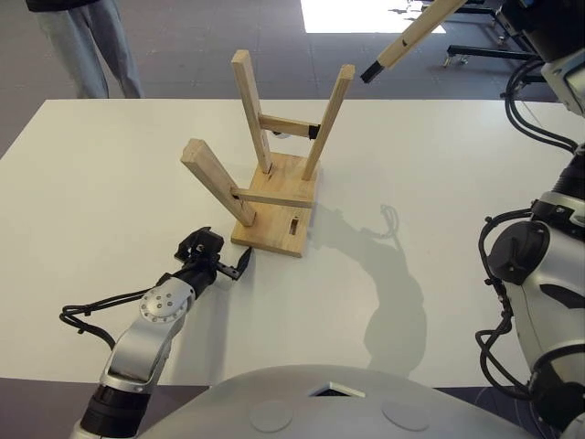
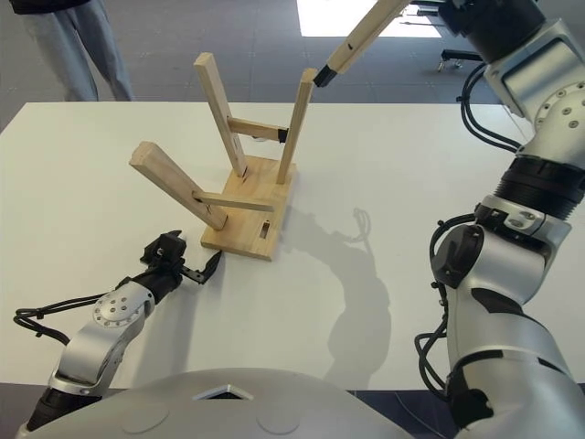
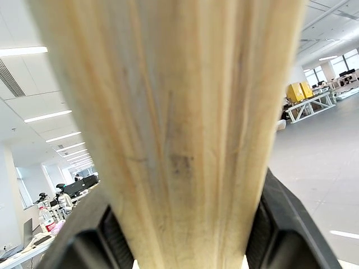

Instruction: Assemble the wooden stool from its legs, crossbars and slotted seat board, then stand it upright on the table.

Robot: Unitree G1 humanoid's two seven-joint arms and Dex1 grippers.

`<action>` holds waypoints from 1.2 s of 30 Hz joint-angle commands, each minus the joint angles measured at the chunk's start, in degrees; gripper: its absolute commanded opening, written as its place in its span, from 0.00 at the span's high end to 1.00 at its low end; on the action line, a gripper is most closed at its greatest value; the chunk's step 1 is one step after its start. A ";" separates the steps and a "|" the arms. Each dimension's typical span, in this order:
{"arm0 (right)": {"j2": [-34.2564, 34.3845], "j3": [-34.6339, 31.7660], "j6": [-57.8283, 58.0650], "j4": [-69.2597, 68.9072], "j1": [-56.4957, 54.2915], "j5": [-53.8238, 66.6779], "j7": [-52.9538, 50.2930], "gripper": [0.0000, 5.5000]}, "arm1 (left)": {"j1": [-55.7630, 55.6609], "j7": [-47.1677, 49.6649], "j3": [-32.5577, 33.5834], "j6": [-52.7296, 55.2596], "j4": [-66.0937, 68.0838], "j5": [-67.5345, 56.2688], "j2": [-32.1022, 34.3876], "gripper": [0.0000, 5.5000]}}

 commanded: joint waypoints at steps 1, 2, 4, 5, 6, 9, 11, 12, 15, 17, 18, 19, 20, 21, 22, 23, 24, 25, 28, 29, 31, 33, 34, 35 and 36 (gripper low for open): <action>0.91 -0.29 0.85 -1.51 1.04 0.75 -0.48 0.62 | 5.01 0.60 -0.07 6.86 7.37 4.37 3.06 0.02; 0.99 -0.34 0.98 -1.68 1.21 0.81 -0.51 0.62 | 5.37 -0.46 0.58 7.18 5.98 2.78 2.95 0.02; 0.38 -0.57 2.17 -3.05 2.57 1.19 -0.69 0.62 | 8.71 -7.38 3.71 7.76 -0.94 -6.09 3.87 0.02; -0.25 -0.68 2.90 -4.07 3.53 1.30 -0.71 0.62 | 11.43 -11.59 6.28 7.66 -4.93 -10.82 5.16 0.02; -1.33 -0.79 3.62 -5.75 5.00 1.20 -0.43 0.62 | 15.52 -17.17 10.88 7.54 -8.83 -16.59 7.42 0.02; -4.74 0.66 3.61 -13.06 11.83 -1.26 2.24 0.62 | 28.86 -34.48 28.79 5.30 -12.26 -30.43 12.70 0.02; -6.62 2.82 3.18 -18.44 17.26 -2.92 4.70 0.62 | 32.30 -41.71 38.55 5.14 -7.68 -37.39 13.12 0.02; -7.22 3.89 3.05 -20.25 19.41 -3.46 5.82 0.62 | 31.53 -42.56 41.41 6.38 -4.30 -40.07 12.93 0.02; -7.07 9.08 -2.42 -26.49 27.40 -8.18 10.30 0.62 | 23.96 -39.13 44.06 8.77 7.56 -42.57 11.46 0.02; -7.65 13.21 -8.16 -30.61 32.72 -13.70 12.64 0.62 | 20.52 -37.89 43.23 7.78 12.98 -39.97 11.83 0.02; -8.22 14.59 -10.26 -31.63 34.52 -15.91 13.63 0.62 | 19.66 -38.09 43.07 7.39 14.86 -38.85 12.47 0.02; -8.71 15.53 -12.55 -30.84 35.45 -18.39 14.32 0.62 | 18.27 -37.30 43.10 7.06 16.81 -37.53 12.88 0.02; -8.93 16.20 -14.56 -29.77 35.76 -20.06 15.39 0.63 | 16.78 -36.22 43.69 6.44 18.56 -36.40 13.01 0.02; -8.64 16.45 -16.15 -29.18 36.00 -21.15 15.78 0.63 | 15.07 -35.06 44.43 6.14 20.57 -35.63 13.29 0.02; -6.90 15.87 -19.20 -27.93 36.19 -21.86 16.06 0.63 | 13.49 -33.87 45.16 6.26 22.01 -35.32 13.50 0.02; -5.60 15.07 -20.73 -27.39 36.63 -21.74 16.06 0.63 | 12.40 -33.37 45.55 5.99 22.85 -34.82 13.72 0.02; -4.97 15.16 -23.04 -26.68 37.32 -22.80 16.43 0.63 | 11.88 -33.07 45.83 6.21 23.32 -34.64 13.88 0.02; -4.77 15.37 -24.11 -26.27 37.94 -23.11 17.07 0.63 | 12.23 -32.96 46.11 6.25 23.18 -34.45 13.63 0.02; -3.61 14.98 -23.20 -26.23 40.00 -20.23 19.08 0.63 | 13.82 -32.64 45.87 6.27 23.10 -33.62 12.11 0.02; -2.31 14.12 -22.32 -26.46 40.90 -18.53 18.48 0.63 | 14.10 -32.56 45.65 6.19 22.88 -33.44 11.52 0.02; 1.40 12.35 -21.84 -26.55 42.97 -15.51 15.83 0.63 | 13.48 -32.28 44.85 6.18 23.10 -33.11 10.92 0.02; 5.56 11.81 -22.34 -26.36 44.59 -13.99 12.74 0.63 | 11.97 -32.11 43.66 6.25 24.08 -32.49 11.13 0.02; 7.28 11.92 -22.39 -26.14 44.77 -13.72 11.13 0.63 | 10.89 -32.23 43.00 6.34 24.96 -32.05 11.55 0.02; 8.39 12.08 -22.07 -25.88 44.61 -13.34 10.17 0.63 | 10.16 -32.32 42.55 6.34 25.59 -31.62 11.86 0.02; 9.37 11.90 -21.29 -25.09 43.94 -12.62 8.99 0.63 | 9.49 -32.26 42.28 6.51 25.97 -31.35 12.12 0.02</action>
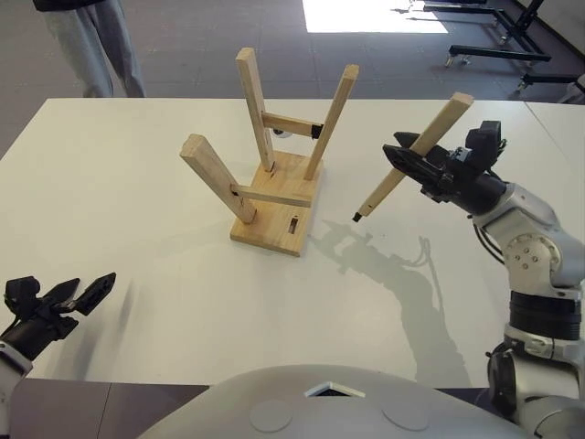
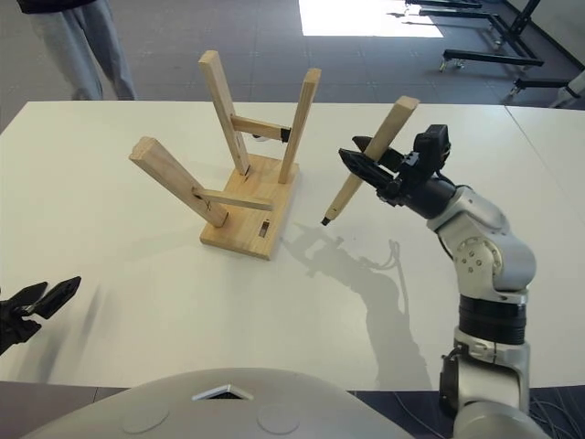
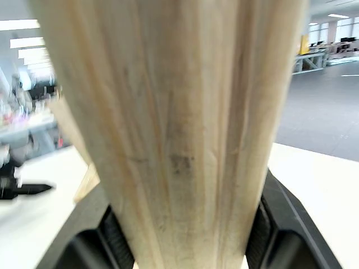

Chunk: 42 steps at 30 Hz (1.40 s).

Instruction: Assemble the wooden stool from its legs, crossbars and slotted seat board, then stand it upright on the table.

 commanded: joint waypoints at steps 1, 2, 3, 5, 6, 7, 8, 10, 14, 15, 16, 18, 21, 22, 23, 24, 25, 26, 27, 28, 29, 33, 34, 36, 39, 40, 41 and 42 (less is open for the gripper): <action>3.11 -0.84 2.89 1.69 -1.42 3.55 -3.31 0.63 | -2.02 0.53 -2.56 1.74 2.51 2.25 0.70 0.02; 3.38 -1.92 3.90 1.62 -1.48 5.92 -3.17 0.63 | -2.97 0.43 -2.89 1.87 2.88 2.58 1.12 0.02; 3.70 -3.46 4.63 1.38 -1.53 9.37 -1.69 0.63 | -3.77 0.29 -3.17 1.97 3.29 2.83 1.45 0.02; 2.79 -4.13 4.98 1.67 -2.09 10.66 -0.32 0.63 | -4.21 0.29 -3.49 1.79 3.68 3.27 1.42 0.02; 2.51 -4.50 5.12 2.33 -2.74 11.41 0.26 0.63 | -4.12 0.22 -3.77 1.67 3.70 3.43 1.17 0.02; 2.19 -4.47 3.89 2.76 -3.27 10.13 0.23 0.63 | -4.01 0.21 -4.07 1.47 3.67 3.70 0.87 0.02; 1.99 -4.49 2.98 3.17 -3.79 9.43 0.59 0.63 | -3.94 0.26 -4.41 1.22 3.67 4.05 0.62 0.02; 1.04 -3.04 -0.75 3.11 -4.06 5.54 2.70 0.63 | -3.94 0.36 -5.05 0.96 3.61 4.47 0.21 0.02; 2.85 -0.88 -10.98 2.39 -2.36 -0.82 6.77 0.63 | -5.44 0.16 -6.62 0.08 4.98 6.10 0.71 0.02; 4.14 -1.14 -12.31 2.38 -0.95 0.09 8.33 0.63 | -6.35 0.00 -6.91 0.12 5.72 6.25 1.07 0.02; 5.06 -1.10 -13.16 2.44 0.53 0.81 9.76 0.63 | -7.11 -0.27 -7.28 0.10 6.36 6.52 1.54 0.02; 7.39 -0.76 -15.51 2.87 3.02 1.65 12.25 0.63 | -8.93 -1.22 -8.19 0.17 8.17 7.11 2.78 0.02; 11.08 0.36 -20.57 4.92 5.09 0.33 15.31 0.63 | -11.26 -2.56 -9.16 0.51 10.97 7.76 4.42 0.02; 11.94 1.20 -22.56 5.75 5.60 -0.69 16.73 0.63 | -12.01 -3.07 -9.69 0.51 11.77 8.13 5.03 0.02; 12.86 1.73 -24.52 6.42 5.92 -1.55 17.51 0.63 | -12.72 -3.56 -10.13 0.43 12.59 8.42 5.54 0.02; 13.85 1.83 -26.29 7.14 5.96 -1.95 17.81 0.63 | -13.46 -3.95 -10.56 0.40 13.36 8.66 5.96 0.02; 14.69 2.15 -27.84 7.69 5.89 -2.34 18.19 0.63 | -14.30 -4.24 -10.98 0.46 14.02 8.84 6.35 0.02; 15.56 2.40 -28.87 8.16 5.79 -2.39 18.32 0.63 | -15.15 -4.58 -11.32 0.47 14.78 9.00 6.71 0.02; 16.36 2.94 -30.00 9.10 5.69 -2.69 19.02 0.63 | -15.67 -4.75 -11.62 0.52 15.26 9.13 6.91 0.02; 17.04 3.50 -31.07 9.65 5.90 -3.08 19.51 0.63 | -16.52 -5.09 -12.19 0.50 16.10 9.47 7.22 0.02; 17.59 3.92 -31.37 9.81 6.23 -2.82 19.90 0.63 | -17.29 -5.44 -12.75 0.39 16.89 9.83 7.46 0.02; 18.32 5.46 -30.98 8.99 7.71 -1.69 21.54 0.63 | -20.11 -6.87 -14.67 0.31 19.22 10.98 8.50 0.02; 18.17 5.77 -30.60 9.09 7.72 -1.38 22.06 0.63 | -20.42 -7.12 -14.94 0.37 19.48 11.15 8.67 0.02; 17.53 6.15 -30.26 9.14 7.53 -1.35 22.72 0.63 | -20.94 -7.59 -15.51 0.32 19.99 11.53 9.00 0.02; 16.95 5.65 -29.44 9.00 6.67 -0.49 22.85 0.63 | -20.94 -7.80 -15.53 0.40 19.97 11.57 8.94 0.02; 17.21 5.80 -29.44 9.01 6.25 -0.48 22.80 0.63 | -20.80 -7.76 -15.48 0.39 19.90 11.54 8.83 0.02; 17.60 6.28 -29.91 9.13 5.90 -0.97 22.87 0.63 | -20.65 -7.69 -15.46 0.39 19.80 11.50 8.69 0.02; 18.09 6.79 -30.50 9.40 5.54 -1.50 22.91 0.63 | -20.49 -7.60 -15.47 0.37 19.62 11.49 8.55 0.02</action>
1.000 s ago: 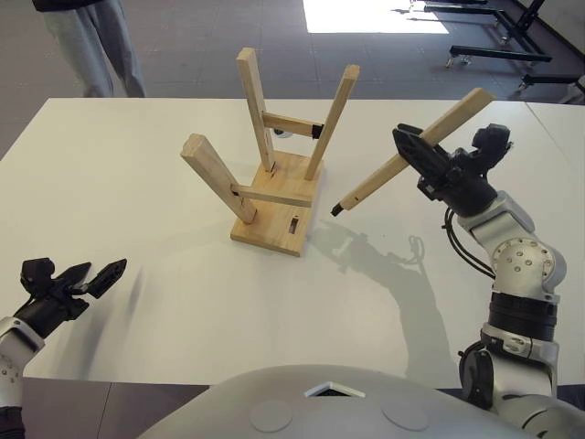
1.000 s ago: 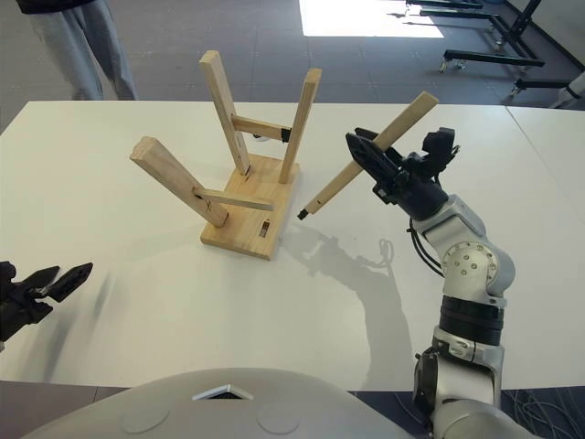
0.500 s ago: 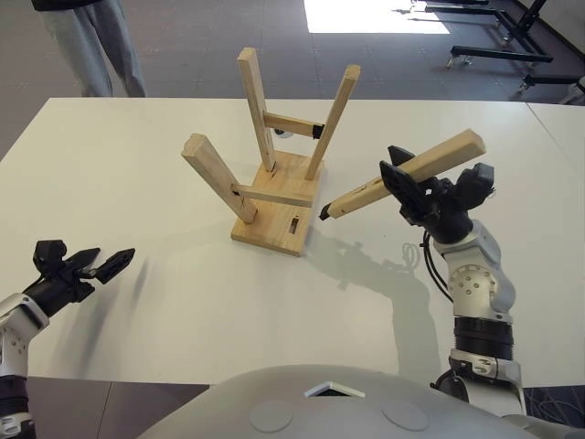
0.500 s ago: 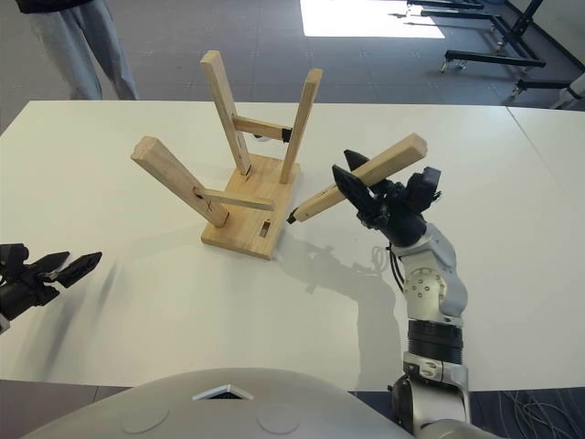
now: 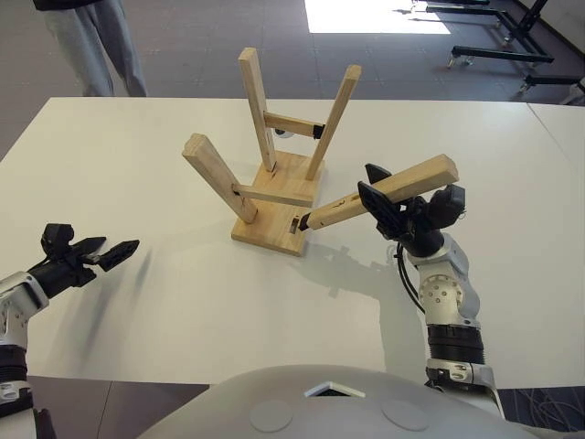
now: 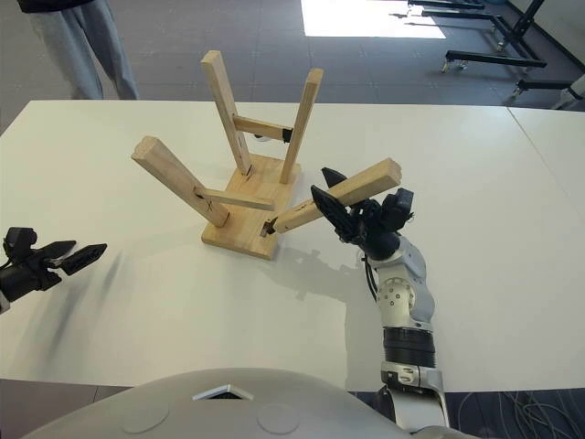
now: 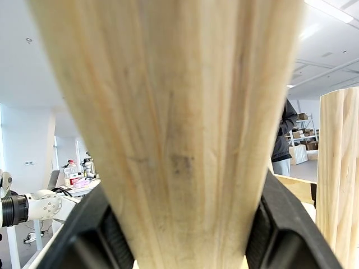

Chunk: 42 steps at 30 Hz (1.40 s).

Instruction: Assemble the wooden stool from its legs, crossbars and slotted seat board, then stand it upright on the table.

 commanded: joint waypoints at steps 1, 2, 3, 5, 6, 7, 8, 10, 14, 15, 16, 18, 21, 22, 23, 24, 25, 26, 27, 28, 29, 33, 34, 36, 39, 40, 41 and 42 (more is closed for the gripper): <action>1.20 1.73 -1.44 0.51 -2.58 -0.99 0.37 0.63 | 1.47 0.13 -1.79 1.92 0.98 1.50 -1.23 0.02; 1.87 2.32 -2.77 1.48 -3.19 -2.01 0.59 0.63 | 1.23 0.14 -2.01 1.91 0.83 1.56 -1.31 0.02; 2.48 2.68 -3.56 2.43 -3.83 -2.37 0.72 0.63 | 0.82 0.12 -2.26 1.96 0.79 1.61 -1.32 0.02; 3.53 3.63 -5.47 4.67 -5.02 -3.51 1.33 0.63 | -0.07 -0.06 -2.84 2.01 0.98 1.77 -1.26 0.02; 3.90 3.89 -5.87 5.28 -5.33 -3.64 1.54 0.63 | -0.45 -0.14 -3.13 2.03 1.08 1.88 -1.23 0.02; 3.97 4.31 -6.49 5.67 -5.40 -4.16 1.94 0.63 | -0.84 -0.21 -3.46 2.07 1.17 2.00 -1.23 0.02; 3.90 4.40 -6.82 5.82 -5.32 -4.31 2.16 0.63 | -1.21 -0.32 -3.85 2.06 1.28 2.15 -1.23 0.02; 3.42 4.23 -7.19 5.97 -5.26 -4.41 2.42 0.63 | -1.33 -0.51 -4.25 1.96 1.40 2.24 -1.25 0.02; 1.91 3.22 -6.16 5.39 -5.41 -3.30 2.49 0.63 | -0.13 -0.25 -4.08 1.73 0.98 2.03 -1.82 0.02; 1.36 3.15 -6.06 5.22 -5.20 -3.33 2.64 0.63 | -0.01 -0.22 -4.11 1.72 0.89 2.00 -1.97 0.02; 0.98 3.09 -6.02 5.14 -5.01 -3.35 2.76 0.63 | 0.08 -0.18 -4.16 1.69 0.80 2.00 -2.09 0.02; 0.56 3.01 -5.92 5.41 -4.99 -3.24 2.91 0.63 | 0.14 -0.17 -4.18 1.72 0.67 1.98 -2.26 0.02; 1.11 4.25 -6.59 6.86 -4.90 -4.17 3.55 0.63 | 0.55 -0.02 -4.21 1.66 0.26 2.05 -2.62 0.02; 1.29 4.50 -7.04 7.45 -4.61 -4.49 3.70 0.63 | 0.36 -0.02 -4.34 1.65 0.26 2.13 -2.69 0.02; 1.36 4.56 -7.45 8.01 -4.24 -4.66 3.88 0.63 | 0.02 -0.03 -4.56 1.61 0.33 2.27 -2.76 0.02; 1.38 4.58 -7.90 8.69 -3.96 -4.89 4.15 0.63 | -0.22 -0.05 -4.74 1.61 0.35 2.36 -2.81 0.02; 1.47 4.66 -8.37 9.45 -3.85 -5.19 4.39 0.63 | -0.28 -0.09 -4.85 1.55 0.38 2.43 -2.83 0.02; 1.58 4.69 -8.76 10.10 -3.84 -5.43 4.64 0.63 | -0.22 -0.10 -4.91 1.48 0.39 2.49 -2.85 0.02; 1.69 4.56 -9.19 10.70 -3.97 -5.68 4.69 0.63 | -0.21 -0.10 -5.01 1.44 0.41 2.54 -2.88 0.02; 1.76 4.37 -9.50 11.19 -4.19 -5.83 4.69 0.63 | -0.20 -0.09 -5.07 1.42 0.43 2.55 -2.90 0.02; 1.75 4.18 -9.69 11.57 -4.46 -5.87 4.75 0.63 | -0.10 -0.03 -5.10 1.44 0.31 2.51 -2.96 0.02; 1.62 3.81 -9.61 12.17 -5.77 -5.72 4.82 0.63 | 0.72 0.35 -5.21 1.37 -0.43 2.39 -3.57 0.02; 1.66 3.81 -9.60 12.25 -6.05 -5.77 4.81 0.63 | 0.91 0.49 -5.25 1.39 -0.66 2.38 -3.77 0.02; 1.78 3.86 -9.53 12.44 -6.59 -5.81 4.76 0.63 | 1.18 0.62 -5.33 1.49 -1.01 2.33 -4.08 0.02; 1.66 3.97 -9.34 12.60 -7.19 -5.85 5.05 0.63 | 1.83 0.88 -5.21 1.79 -1.83 2.16 -4.34 0.02; 1.52 3.96 -9.39 12.77 -7.40 -5.97 5.22 0.63 | 1.98 0.90 -5.24 1.87 -2.03 2.15 -4.41 0.02; 1.36 3.90 -9.43 12.96 -7.61 -6.06 5.36 0.63 | 2.11 0.92 -5.28 1.91 -2.21 2.17 -4.49 0.02; 1.16 3.89 -9.58 13.16 -7.77 -6.26 5.53 0.63 | 2.29 0.96 -5.32 1.97 -2.39 2.16 -4.59 0.02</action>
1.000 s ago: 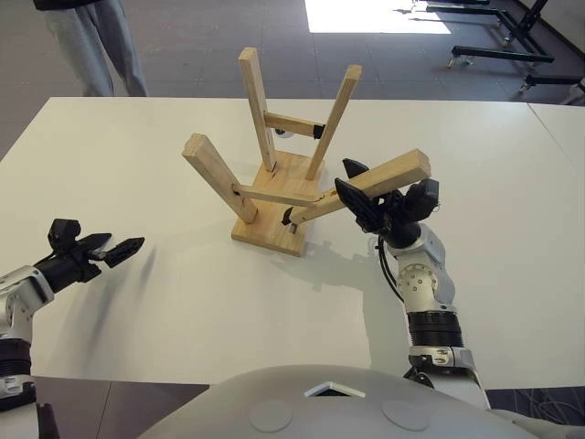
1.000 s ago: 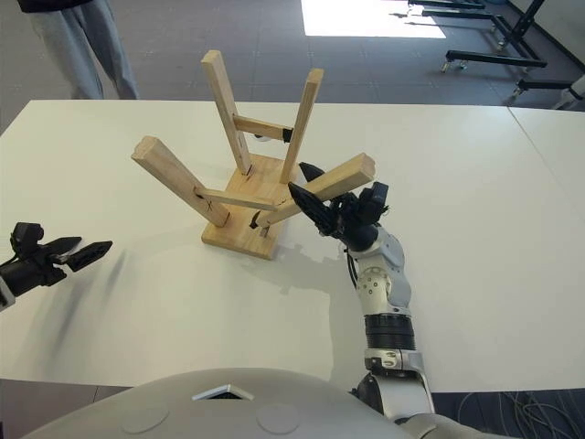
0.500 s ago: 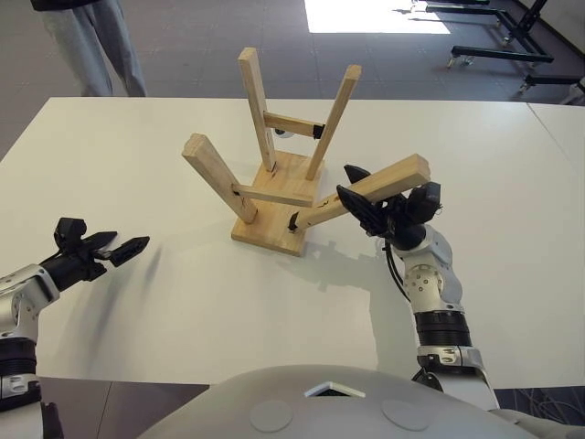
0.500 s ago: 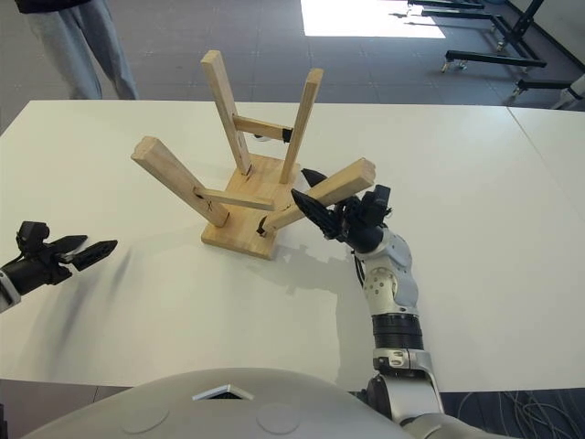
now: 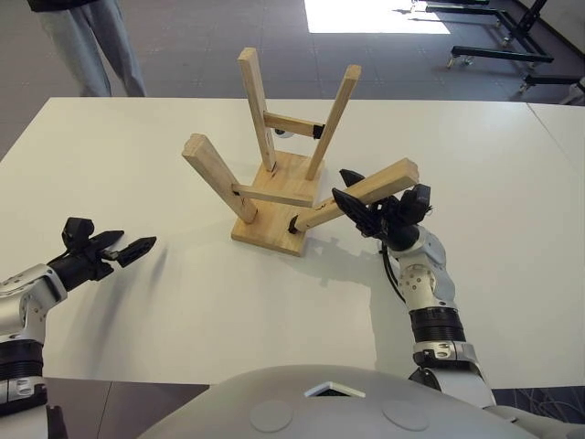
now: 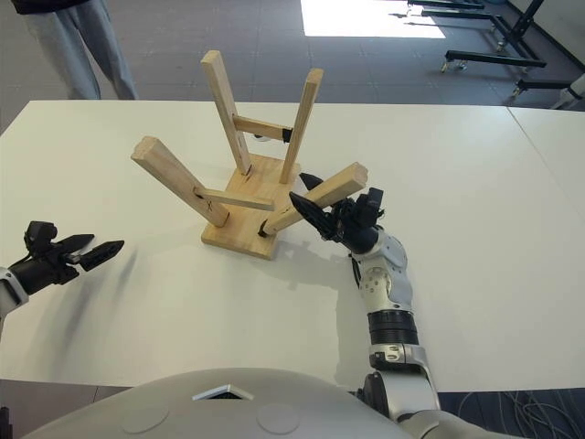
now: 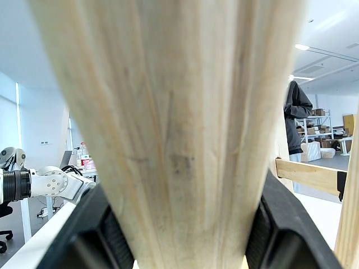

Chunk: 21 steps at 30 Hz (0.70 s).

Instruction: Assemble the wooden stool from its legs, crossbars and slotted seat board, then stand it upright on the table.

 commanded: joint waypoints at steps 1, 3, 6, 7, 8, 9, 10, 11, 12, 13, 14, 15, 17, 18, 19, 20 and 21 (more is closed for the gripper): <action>-0.82 -0.11 -0.59 0.51 -1.75 -0.72 0.61 0.63 | 2.87 0.58 -2.34 2.60 0.89 1.49 -1.98 0.02; -1.06 -0.12 -0.51 0.48 -1.70 -0.80 0.78 0.63 | 3.25 0.69 -2.32 2.65 0.62 1.47 -2.18 0.02; -1.70 -0.23 -0.43 0.53 -1.30 -0.96 1.07 0.63 | 3.73 0.90 -2.08 2.78 0.24 1.32 -2.43 0.02; -1.83 -0.20 -0.66 0.87 -1.23 -1.16 1.21 0.63 | 3.77 0.92 -2.06 2.79 0.26 1.30 -2.47 0.02; -1.93 -0.03 -1.23 1.30 -1.23 -1.65 1.33 0.63 | 3.78 0.94 -2.09 2.75 0.31 1.31 -2.49 0.02; -1.94 0.08 -1.38 1.53 -1.20 -1.80 1.40 0.63 | 3.85 0.96 -2.16 2.72 0.23 1.32 -2.54 0.02; -1.92 0.20 -1.52 1.71 -1.22 -1.95 1.45 0.63 | 3.90 0.96 -2.22 2.68 0.17 1.34 -2.58 0.02; -1.80 0.32 -1.43 1.72 -1.20 -1.91 1.49 0.63 | 4.11 0.98 -2.19 2.67 -0.01 1.29 -2.63 0.02; -1.60 0.56 -1.48 1.73 -1.07 -2.10 1.56 0.63 | 4.19 0.99 -2.23 2.68 -0.10 1.29 -2.67 0.02; -1.40 0.77 -1.53 1.70 -0.94 -2.27 1.58 0.63 | 4.24 1.00 -2.26 2.70 -0.14 1.30 -2.70 0.02; -1.22 1.06 -1.53 1.50 -0.72 -2.43 1.54 0.63 | 4.28 1.02 -2.30 2.69 -0.13 1.35 -2.70 0.02; -1.21 1.40 -1.57 1.32 -0.52 -2.72 1.58 0.63 | 4.29 1.04 -2.32 2.69 -0.11 1.38 -2.71 0.02; -1.44 1.77 -1.49 0.90 -0.02 -2.96 1.64 0.63 | 4.38 1.10 -2.40 2.68 -0.26 1.43 -2.78 0.02; -1.75 1.90 -1.41 0.66 0.21 -3.06 1.73 0.63 | 4.48 1.14 -2.42 2.68 -0.40 1.42 -2.84 0.02; -2.06 1.97 -1.25 0.37 0.34 -3.09 1.80 0.63 | 4.63 1.22 -2.40 2.66 -0.58 1.41 -2.93 0.02; -2.53 2.14 -1.13 -0.07 0.37 -3.25 1.95 0.63 | 4.82 1.35 -2.36 2.66 -0.80 1.37 -3.07 0.02; -2.90 2.19 -0.86 -0.53 0.26 -3.24 2.02 0.63 | 5.07 1.49 -2.26 2.64 -1.01 1.30 -3.22 0.02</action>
